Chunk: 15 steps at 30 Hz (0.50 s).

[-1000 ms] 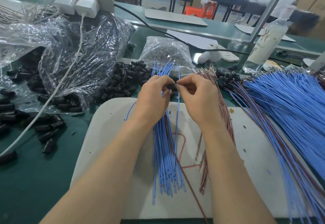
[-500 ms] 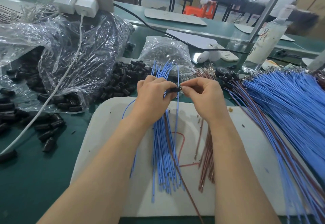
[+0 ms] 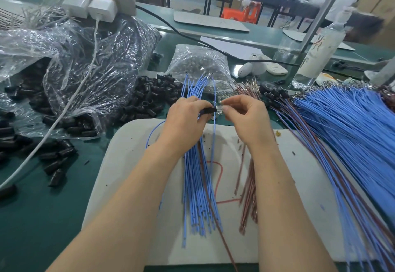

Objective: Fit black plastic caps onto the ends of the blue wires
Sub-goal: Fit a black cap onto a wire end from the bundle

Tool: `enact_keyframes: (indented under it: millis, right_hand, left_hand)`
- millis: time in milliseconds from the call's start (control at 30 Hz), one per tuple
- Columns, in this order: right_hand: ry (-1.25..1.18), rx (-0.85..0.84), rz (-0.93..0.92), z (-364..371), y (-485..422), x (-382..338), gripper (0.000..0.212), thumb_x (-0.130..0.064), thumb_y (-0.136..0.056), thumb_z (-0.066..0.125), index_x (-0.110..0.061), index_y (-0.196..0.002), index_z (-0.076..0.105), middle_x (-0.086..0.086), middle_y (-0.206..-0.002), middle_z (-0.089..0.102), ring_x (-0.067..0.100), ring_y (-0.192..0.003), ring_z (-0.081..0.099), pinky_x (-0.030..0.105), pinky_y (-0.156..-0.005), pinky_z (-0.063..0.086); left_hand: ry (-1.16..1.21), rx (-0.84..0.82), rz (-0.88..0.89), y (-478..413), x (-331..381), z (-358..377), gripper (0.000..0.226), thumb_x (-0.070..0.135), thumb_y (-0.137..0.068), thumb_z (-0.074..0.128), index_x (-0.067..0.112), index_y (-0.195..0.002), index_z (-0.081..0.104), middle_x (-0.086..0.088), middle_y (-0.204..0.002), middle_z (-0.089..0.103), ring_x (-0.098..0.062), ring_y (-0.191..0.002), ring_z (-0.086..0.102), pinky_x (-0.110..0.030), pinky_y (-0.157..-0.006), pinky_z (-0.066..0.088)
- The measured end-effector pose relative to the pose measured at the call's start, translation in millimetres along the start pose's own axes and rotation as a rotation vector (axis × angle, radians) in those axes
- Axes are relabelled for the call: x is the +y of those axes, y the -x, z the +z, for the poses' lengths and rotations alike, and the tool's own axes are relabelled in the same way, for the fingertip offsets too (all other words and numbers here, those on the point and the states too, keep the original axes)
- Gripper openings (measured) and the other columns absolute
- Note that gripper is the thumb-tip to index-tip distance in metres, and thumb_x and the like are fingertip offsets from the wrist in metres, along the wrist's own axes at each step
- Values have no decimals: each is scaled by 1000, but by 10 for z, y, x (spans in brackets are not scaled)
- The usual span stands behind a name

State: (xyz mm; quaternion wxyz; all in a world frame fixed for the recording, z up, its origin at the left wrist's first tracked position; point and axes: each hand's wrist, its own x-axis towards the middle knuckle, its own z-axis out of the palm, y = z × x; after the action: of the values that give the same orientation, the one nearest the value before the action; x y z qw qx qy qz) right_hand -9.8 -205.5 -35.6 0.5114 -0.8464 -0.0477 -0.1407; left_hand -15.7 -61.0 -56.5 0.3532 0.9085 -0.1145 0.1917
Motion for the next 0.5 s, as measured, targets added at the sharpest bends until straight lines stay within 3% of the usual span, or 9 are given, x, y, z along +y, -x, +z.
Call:
enact_keyframes:
  millis: [100, 167, 233, 300, 400, 433, 500]
  right_hand:
    - [61, 194, 87, -50, -37, 73, 19, -6, -84, 60, -23, -81, 66, -7, -77, 65, 13, -77, 62, 31, -79, 53]
    - [151, 258, 133, -69, -42, 117, 16, -7, -85, 59, -17, -91, 70, -4, -84, 67, 11, -81, 60, 22, -75, 48]
    - [228, 246, 158, -52, -38, 144, 23, -6, -87, 56, -10, -104, 71, 4, -98, 69, 13, -89, 61, 14, -73, 40]
    - [286, 209, 167, -27, -27, 150, 30, -4, -89, 51, -8, -113, 68, 8, -110, 68, 16, -100, 61, 14, -80, 38]
    - [333, 144, 173, -2, -24, 151, 32, -3, -90, 47, -7, -114, 68, 11, -117, 65, 21, -108, 59, 22, -91, 41]
    - [350, 127, 171, 4, -22, 153, 31, -4, -90, 47, -8, -113, 68, 10, -117, 65, 21, -107, 59, 22, -91, 42]
    - [389, 97, 157, 16, -20, 154, 30, -5, -91, 48, -9, -111, 69, 9, -115, 66, 20, -106, 59, 18, -86, 39]
  left_hand:
    - [98, 118, -90, -7, -8, -53, 23, 17, -94, 56, 12, -114, 65, -3, -101, 65, -20, -81, 55, -33, -82, 46]
    - [247, 282, -158, -17, 1, -140, 23, 21, -97, 51, 11, -115, 62, 1, -88, 66, -15, -71, 57, -28, -69, 50]
    - [468, 436, -280, -52, -20, -246, 22, 27, -100, 44, 13, -110, 59, 9, -74, 62, -5, -61, 54, -19, -63, 49]
    - [867, 539, -482, -107, -118, -371, 24, 28, -102, 38, 15, -98, 58, 11, -61, 55, -2, -53, 49, -19, -60, 45]
    - [1707, 511, -695, -160, -297, -546, 34, 28, -104, 30, 11, -86, 53, 10, -42, 39, -2, -38, 33, -12, -41, 28]
    - [1869, 462, -742, -159, -335, -555, 35, 27, -104, 29, 9, -84, 52, 10, -39, 35, -2, -35, 28, -11, -38, 24]
    - [1916, 308, -817, -150, -335, -508, 35, 25, -103, 30, 5, -85, 53, 10, -38, 31, -2, -34, 26, -10, -35, 21]
